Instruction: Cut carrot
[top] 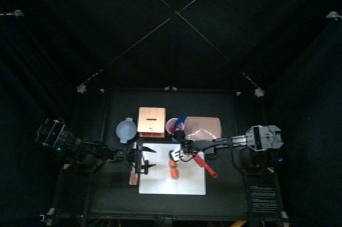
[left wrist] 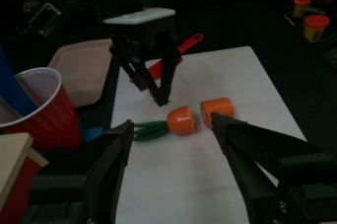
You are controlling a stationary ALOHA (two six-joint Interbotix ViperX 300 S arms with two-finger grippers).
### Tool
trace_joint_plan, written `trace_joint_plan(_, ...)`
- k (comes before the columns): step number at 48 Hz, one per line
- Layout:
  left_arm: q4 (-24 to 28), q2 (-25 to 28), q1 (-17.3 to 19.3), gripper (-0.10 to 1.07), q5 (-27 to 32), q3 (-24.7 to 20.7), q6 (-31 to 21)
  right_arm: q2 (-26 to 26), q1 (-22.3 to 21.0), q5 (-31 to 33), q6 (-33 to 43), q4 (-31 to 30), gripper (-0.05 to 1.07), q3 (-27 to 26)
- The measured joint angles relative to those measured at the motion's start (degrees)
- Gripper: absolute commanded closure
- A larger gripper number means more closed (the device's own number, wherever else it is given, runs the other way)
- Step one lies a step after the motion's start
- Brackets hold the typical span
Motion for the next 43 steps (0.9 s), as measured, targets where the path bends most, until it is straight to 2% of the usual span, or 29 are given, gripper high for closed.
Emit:
trace_joint_plan(18,-0.88,-1.32,-0.09,0.02,-0.09,1.05,0.26,-0.18,0.7,1.85,-0.62,-2.02,0.06,-1.93)
trace_joint_plan(28,-0.88,-2.37,-0.09,0.02,-0.09,1.67,0.18,-10.37,2.2,2.9,-5.45,-8.53,0.06,2.81)
trace_joint_plan(34,-0.88,-2.9,-0.09,0.02,-0.09,1.67,0.09,-15.73,3.87,-0.18,-5.89,-11.78,0.07,8.17)
trace_joint_plan(43,-0.97,-2.99,-0.09,0.02,0.0,1.67,0.09,-23.38,4.66,-6.59,-5.8,-13.18,0.08,16.35)
